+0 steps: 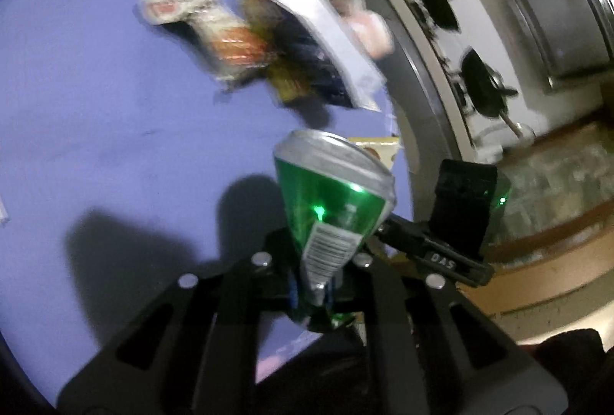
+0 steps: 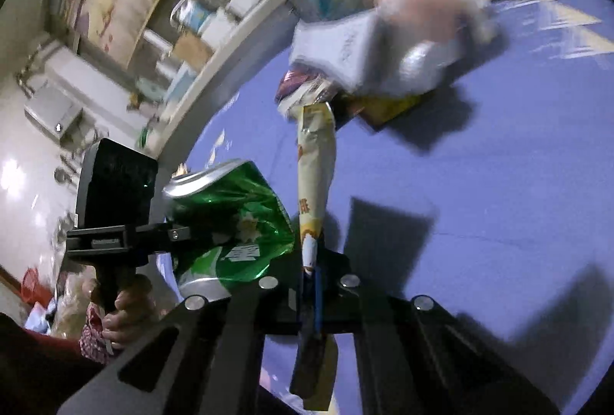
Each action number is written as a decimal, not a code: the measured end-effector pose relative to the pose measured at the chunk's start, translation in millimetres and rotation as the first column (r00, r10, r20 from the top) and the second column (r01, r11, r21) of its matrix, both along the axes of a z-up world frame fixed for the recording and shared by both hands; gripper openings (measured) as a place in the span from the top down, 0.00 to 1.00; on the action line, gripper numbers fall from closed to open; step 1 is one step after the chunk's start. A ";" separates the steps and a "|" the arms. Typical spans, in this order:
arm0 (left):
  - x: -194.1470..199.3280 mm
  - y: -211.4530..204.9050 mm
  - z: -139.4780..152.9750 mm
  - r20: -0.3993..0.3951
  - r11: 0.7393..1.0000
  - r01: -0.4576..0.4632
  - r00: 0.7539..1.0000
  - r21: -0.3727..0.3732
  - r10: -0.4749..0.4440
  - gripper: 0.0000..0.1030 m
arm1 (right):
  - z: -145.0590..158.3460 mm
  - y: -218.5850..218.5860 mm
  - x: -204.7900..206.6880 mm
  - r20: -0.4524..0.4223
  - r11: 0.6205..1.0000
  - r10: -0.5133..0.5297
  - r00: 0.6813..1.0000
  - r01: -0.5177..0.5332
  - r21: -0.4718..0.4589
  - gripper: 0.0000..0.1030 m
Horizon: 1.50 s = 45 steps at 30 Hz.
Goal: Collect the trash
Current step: 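Carry can and pouch to the round bin and open both tools, then grasp the blue milk carton with the left tool while the right tool grasps the pink cup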
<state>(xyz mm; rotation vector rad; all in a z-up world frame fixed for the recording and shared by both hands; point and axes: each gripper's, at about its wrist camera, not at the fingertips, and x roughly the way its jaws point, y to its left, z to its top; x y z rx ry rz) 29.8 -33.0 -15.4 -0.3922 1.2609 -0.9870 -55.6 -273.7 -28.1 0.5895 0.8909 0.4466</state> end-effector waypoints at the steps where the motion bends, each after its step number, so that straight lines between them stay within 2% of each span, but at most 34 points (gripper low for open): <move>1: 0.2 -15.9 5.4 0.013 1.000 0.027 1.000 0.004 -0.027 0.91 | 2.4 -8.7 -4.6 0.012 1.000 -0.019 1.000 0.019 0.006 1.00; 4: 0.6 -79.2 25.4 0.074 0.991 0.125 0.989 0.039 -0.128 0.91 | 12.4 -51.7 -25.0 0.070 0.991 -0.132 0.989 0.131 0.011 1.00; 7: 2.6 -163.2 47.4 0.133 0.968 0.244 0.959 0.065 -0.250 0.91 | 22.6 -104.3 -44.3 0.128 0.965 -0.261 0.957 0.258 0.039 1.00; 9: 1.8 -212.2 57.4 0.161 0.951 0.299 0.937 0.082 -0.309 0.91 | 27.5 -150.1 -58.6 0.154 0.932 -0.362 0.919 0.362 0.028 1.00; 13: -2.4 -334.3 72.1 0.230 0.906 0.404 0.876 0.128 -0.423 0.91 | 31.6 -212.8 -71.2 0.185 0.850 -0.510 0.840 0.526 -0.044 1.00; 16: 1.1 -404.0 66.4 0.231 0.887 0.431 0.857 0.166 -0.460 0.91 | 22.3 -260.7 -79.7 0.179 0.771 -0.605 0.776 0.627 -0.109 1.00; 18: 2.8 -449.8 52.2 0.257 0.883 0.408 0.850 0.231 -0.460 0.90 | 12.6 -285.4 -79.9 0.162 0.733 -0.647 0.745 0.666 -0.138 0.99; 19: 1.9 -461.6 48.4 0.267 0.882 0.397 0.848 0.253 -0.458 0.88 | 7.4 -297.4 -78.6 0.142 0.710 -0.672 0.727 0.687 -0.154 0.98; 20: 2.8 -476.5 39.0 0.266 0.877 0.387 0.847 0.285 -0.460 0.75 | -2.3 -307.1 -79.1 0.113 0.695 -0.694 0.711 0.702 -0.153 0.96; 22: 7.9 -491.5 23.6 0.240 0.872 0.363 0.861 0.328 -0.448 0.49 | -16.3 -324.8 -79.4 0.071 0.692 -0.709 0.702 0.711 -0.123 0.91; 23: 13.2 -489.7 15.1 0.236 0.881 0.335 0.875 0.335 -0.423 0.47 | -22.1 -329.3 -80.7 0.055 0.693 -0.712 0.701 0.713 -0.108 0.83; 24: 16.0 -489.4 11.7 0.235 0.885 0.321 0.882 0.336 -0.409 0.47 | -25.4 -333.8 -76.6 0.043 0.698 -0.710 0.703 0.711 -0.084 0.69; 26: 18.6 -488.8 10.5 0.222 0.888 0.309 0.891 0.341 -0.396 0.47 | -27.5 -340.9 -75.1 0.041 0.687 -0.723 0.690 0.724 -0.065 0.48; 28: 20.4 -481.3 16.5 0.224 0.898 0.293 0.900 0.327 -0.375 0.47 | -16.2 -341.5 -68.9 0.064 0.676 -0.732 0.678 0.735 -0.053 0.46; 30: 19.5 -464.6 31.4 0.266 0.913 0.270 0.896 0.306 -0.355 0.47 | -9.6 -338.1 -70.9 0.088 0.661 -0.742 0.665 0.747 -0.072 0.46; 34: 7.6 -412.8 64.5 0.351 0.941 0.241 0.882 0.239 -0.315 0.45 | 21.1 -317.6 -84.0 0.201 0.583 -0.779 0.594 0.804 -0.115 0.46; 36: 2.0 -382.5 74.9 0.375 0.951 0.238 0.878 0.199 -0.298 0.41 | 34.4 -306.4 -75.6 0.243 0.576 -0.773 0.586 0.809 -0.119 0.46; 37: -2.2 -363.1 79.0 0.392 0.954 0.238 0.872 0.181 -0.292 0.41 | 39.0 -298.7 -72.5 0.252 0.588 -0.763 0.596 0.801 -0.114 0.46; 40: -11.6 -307.2 82.4 0.429 0.955 0.248 0.854 0.162 -0.294 0.41 | 46.6 -270.8 -62.7 0.246 0.656 -0.714 0.655 0.749 -0.089 0.46; 41: -13.0 -293.1 81.3 0.427 0.955 0.248 0.855 0.161 -0.294 0.41 | 47.3 -261.9 -57.0 0.241 0.682 -0.695 0.677 0.727 -0.075 0.47; 43: -10.8 -256.5 75.4 0.406 0.958 0.243 0.868 0.154 -0.285 0.41 | 47.9 -238.4 -42.8 0.220 0.748 -0.642 0.735 0.663 -0.034 0.50; 44: -7.2 -232.3 69.9 0.387 0.962 0.225 0.882 0.153 -0.268 0.41 | 45.9 -223.0 -32.3 0.205 0.786 -0.601 0.772 0.618 -0.021 0.51; 45: -5.0 -213.9 65.7 0.372 0.966 0.209 0.894 0.149 -0.251 0.41 | 46.0 -211.4 -25.3 0.197 0.809 -0.574 0.795 0.588 -0.019 0.52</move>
